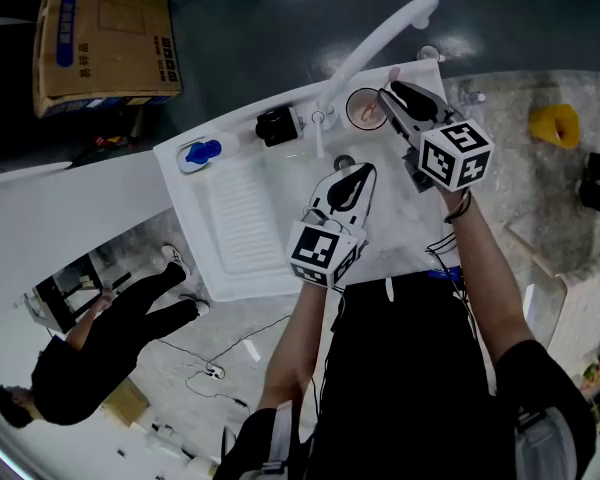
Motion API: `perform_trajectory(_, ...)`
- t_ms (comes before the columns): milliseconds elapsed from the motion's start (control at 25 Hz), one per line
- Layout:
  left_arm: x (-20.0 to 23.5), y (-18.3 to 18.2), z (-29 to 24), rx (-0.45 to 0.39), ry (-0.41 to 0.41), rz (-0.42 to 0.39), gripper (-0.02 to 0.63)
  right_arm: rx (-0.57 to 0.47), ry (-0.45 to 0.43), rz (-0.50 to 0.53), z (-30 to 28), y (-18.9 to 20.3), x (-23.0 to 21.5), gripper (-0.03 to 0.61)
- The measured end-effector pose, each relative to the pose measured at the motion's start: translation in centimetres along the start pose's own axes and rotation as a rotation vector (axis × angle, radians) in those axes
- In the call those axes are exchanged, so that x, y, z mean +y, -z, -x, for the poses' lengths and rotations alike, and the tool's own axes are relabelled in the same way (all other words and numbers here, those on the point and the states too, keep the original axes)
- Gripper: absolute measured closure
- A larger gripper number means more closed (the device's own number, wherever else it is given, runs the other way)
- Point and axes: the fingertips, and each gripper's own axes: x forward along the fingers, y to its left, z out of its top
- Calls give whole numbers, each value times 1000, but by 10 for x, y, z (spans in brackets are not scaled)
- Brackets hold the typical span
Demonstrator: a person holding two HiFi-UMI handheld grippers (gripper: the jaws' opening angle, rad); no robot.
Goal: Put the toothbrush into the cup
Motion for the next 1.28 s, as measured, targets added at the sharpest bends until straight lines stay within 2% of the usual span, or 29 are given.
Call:
perform_trajectory(280, -8, -7, 8, -15, 3, -19, 603, -18, -18, 16, 23, -4, 18, 472)
perform_trajectory(400, -10, -10, 13, -26, 3, -30, 603, -24, -22, 51, 37, -6, 29, 534)
perform_trajectory(600, -25, -25, 33, -57, -1, -48, 603, -44, -43, 98, 68, -15, 53, 563)
perform_trajectory(920, -57, -53, 76, -131, 9, -87, 603, -64, -133, 219, 128, -29, 117, 563)
perform_trajectory(1120, -82, -70, 97, -183, 25, -90, 603, -99, -220, 180, 168, -28, 159, 565)
perform_trajectory(1280, -97, -76, 108, -218, 16, -116, 603, -95, -245, 239, 195, -15, 178, 565)
